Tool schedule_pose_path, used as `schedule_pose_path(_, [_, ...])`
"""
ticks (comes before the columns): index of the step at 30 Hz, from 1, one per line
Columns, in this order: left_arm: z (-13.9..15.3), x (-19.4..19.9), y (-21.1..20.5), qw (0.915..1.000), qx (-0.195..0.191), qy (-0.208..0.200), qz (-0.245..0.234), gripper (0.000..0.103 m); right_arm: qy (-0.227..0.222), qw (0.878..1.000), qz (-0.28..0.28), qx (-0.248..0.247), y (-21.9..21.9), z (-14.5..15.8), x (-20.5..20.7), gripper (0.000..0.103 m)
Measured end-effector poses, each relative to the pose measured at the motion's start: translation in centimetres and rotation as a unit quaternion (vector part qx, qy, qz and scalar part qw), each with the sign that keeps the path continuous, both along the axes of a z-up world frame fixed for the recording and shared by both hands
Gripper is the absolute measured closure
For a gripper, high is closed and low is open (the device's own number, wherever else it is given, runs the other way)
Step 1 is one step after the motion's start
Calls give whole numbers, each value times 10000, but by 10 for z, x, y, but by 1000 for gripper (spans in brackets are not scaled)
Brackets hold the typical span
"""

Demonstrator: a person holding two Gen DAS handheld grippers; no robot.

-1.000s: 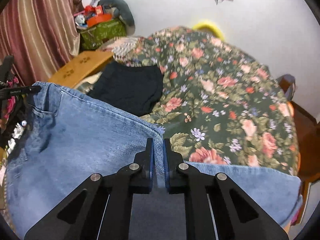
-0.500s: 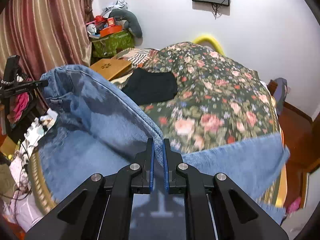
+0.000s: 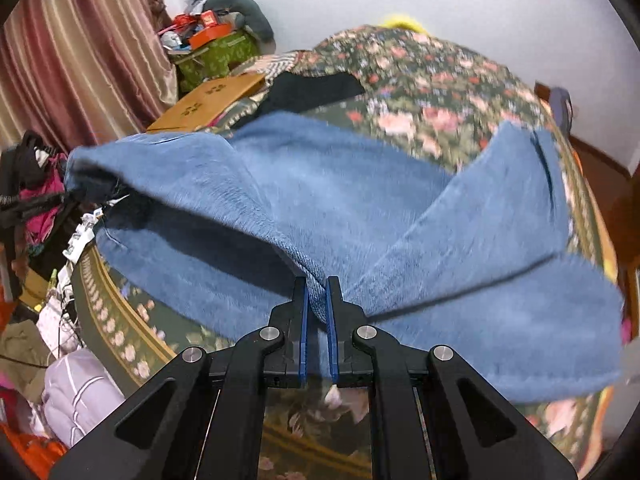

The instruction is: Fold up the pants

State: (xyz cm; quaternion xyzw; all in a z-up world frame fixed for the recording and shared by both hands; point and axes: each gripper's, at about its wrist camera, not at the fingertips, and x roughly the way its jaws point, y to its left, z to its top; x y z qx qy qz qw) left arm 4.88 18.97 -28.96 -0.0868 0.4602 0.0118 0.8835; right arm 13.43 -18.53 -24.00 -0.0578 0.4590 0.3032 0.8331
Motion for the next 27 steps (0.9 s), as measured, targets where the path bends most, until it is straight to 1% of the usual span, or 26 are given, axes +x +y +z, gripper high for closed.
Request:
schedule_pose_path(3, [-19, -6, -1, 9995, -86, 300, 87, 100, 64, 10000, -67, 24, 0, -9, -3, 96])
schedule_pose_path(5, [-24, -12, -2, 9991, -115, 400, 118, 100, 68, 10000, -56, 42, -1, -9, -5, 93])
schedule_pose_path(8, [-18, -19, -3, 9990, -5, 429, 148, 100, 127, 9999, 26, 19, -4, -6, -8, 92])
schedule_pose_path(9, [-10, -22, -2, 9991, -21, 392, 146, 99, 151, 9999, 58, 2, -6, -4, -8, 91])
schedule_pose_path(10, [-4, -22, -1, 9992, -17, 366, 182, 95, 159, 9998, 68, -31, -8, -2, -10, 89])
schedule_pose_path(11, [2, -21, 2, 9991, -5, 341, 233, 92, 147, 9998, 51, -86, -11, 1, -11, 84])
schedule_pose_path(12, [13, -20, 4, 9990, 43, 290, 338, 82, 123, 9999, 30, -106, -15, 5, -11, 79])
schedule_pose_path(13, [21, -17, 5, 9988, 102, 227, 433, 67, 69, 9999, -14, -102, -20, 9, -10, 78])
schedule_pose_path(15, [37, -8, 5, 9979, 204, 64, 609, 53, -37, 9999, -134, -81, -31, 19, -5, 73])
schedule_pose_path(16, [44, -1, 4, 9975, 238, 15, 659, 49, -97, 9997, -232, -75, -38, 24, -1, 71])
schedule_pose_path(18, [55, 19, -3, 9972, 289, 31, 695, 43, -204, 9989, -409, -77, -48, 34, 9, 59])
schedule_pose_path(20, [61, 38, -10, 9972, 267, 36, 692, 41, -339, 9973, -641, -91, -58, 43, 24, 53])
schedule_pose_path(21, [66, 55, -18, 9977, 224, 25, 646, 37, -386, 9963, -760, -101, -63, 46, 33, 50])
schedule_pose_path(22, [69, 68, -24, 9979, 198, 21, 620, 31, -408, 9955, -842, -126, -67, 49, 44, 50])
schedule_pose_path(25, [76, 104, -45, 9984, 121, -93, 550, 22, -463, 9935, -1026, -196, -73, 50, 80, 49])
schedule_pose_path(27, [77, 123, -55, 9988, 88, -121, 466, 19, -414, 9926, -1117, -218, -75, 46, 102, 49])
